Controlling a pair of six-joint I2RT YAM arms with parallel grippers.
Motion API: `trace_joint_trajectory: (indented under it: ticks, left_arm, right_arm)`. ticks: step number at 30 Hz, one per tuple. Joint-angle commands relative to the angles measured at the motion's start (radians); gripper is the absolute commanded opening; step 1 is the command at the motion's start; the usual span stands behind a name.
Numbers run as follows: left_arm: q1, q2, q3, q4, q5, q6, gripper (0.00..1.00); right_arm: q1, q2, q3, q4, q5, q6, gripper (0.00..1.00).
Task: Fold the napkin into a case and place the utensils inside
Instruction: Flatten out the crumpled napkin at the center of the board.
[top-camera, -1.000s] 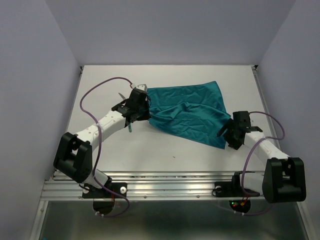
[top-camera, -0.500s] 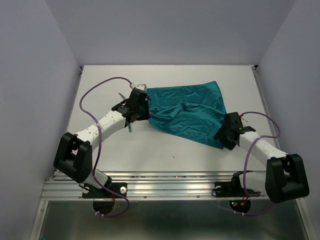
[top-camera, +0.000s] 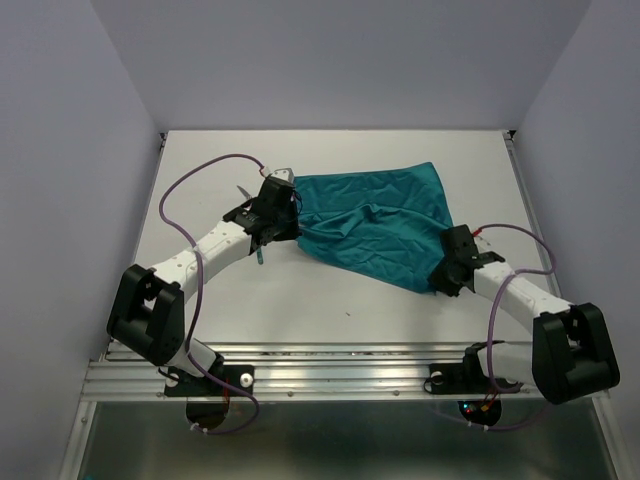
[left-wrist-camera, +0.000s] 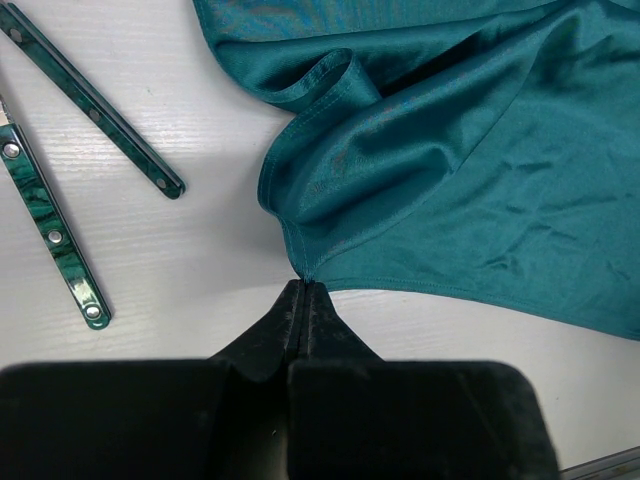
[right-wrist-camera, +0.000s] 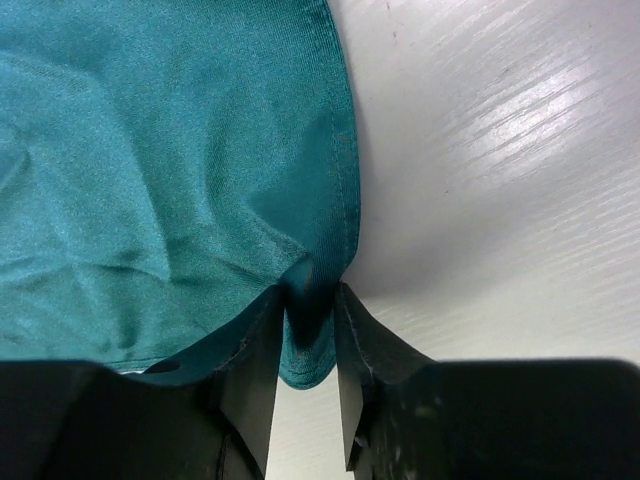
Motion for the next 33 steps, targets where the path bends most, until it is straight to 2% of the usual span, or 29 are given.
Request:
trace_joint_trajectory:
  ticks: [1, 5, 9, 14, 17, 19, 20, 23, 24, 28, 33]
  left_arm:
    - [0.002, -0.022, 0.005, 0.029, -0.005, 0.014, 0.00]
    - [0.002, -0.021, 0.005, 0.029, -0.005, 0.016, 0.00]
    - [0.002, -0.022, 0.003, 0.028, -0.010, 0.016, 0.00]
    - [0.002, -0.018, 0.005, 0.018, -0.023, 0.008, 0.00]
    - [0.002, -0.016, 0.008, 0.018, -0.024, 0.007, 0.00]
    - [0.002, -0.015, 0.011, 0.018, -0.022, 0.008, 0.00]
    - [0.002, -0.013, 0.013, 0.017, -0.022, 0.007, 0.00]
    - [0.002, -0.013, 0.019, 0.012, -0.024, 0.007, 0.00]
    - [0.002, -0.013, 0.022, 0.011, -0.020, 0.003, 0.00]
    - [0.002, -0.013, 0.059, -0.004, -0.008, -0.004, 0.00]
    - [0.013, -0.012, 0.173, -0.035, 0.016, 0.010, 0.00]
  right_arm:
    - [0.008, -0.037, -0.004, -0.016, 0.029, 0.026, 0.32]
    - [0.008, -0.045, -0.016, -0.007, 0.022, 0.027, 0.48]
    - [0.008, -0.048, -0.034, -0.007, 0.016, 0.034, 0.54]
    - [0.008, -0.074, -0.051, -0.016, 0.020, 0.044, 0.52]
    - [0.008, -0.088, -0.057, -0.022, 0.019, 0.050, 0.47]
    - [0.008, -0.089, -0.057, -0.022, 0.028, 0.050, 0.39]
    - [0.008, -0.091, -0.054, -0.022, 0.032, 0.049, 0.31]
    - [0.008, -0.108, -0.034, -0.023, 0.049, 0.040, 0.18]
    - [0.008, -0.114, -0.025, -0.024, 0.052, 0.032, 0.10]
    - [0.008, -0.134, 0.070, -0.045, 0.112, -0.031, 0.01]
    - [0.008, -0.091, 0.324, -0.065, 0.259, -0.152, 0.01]
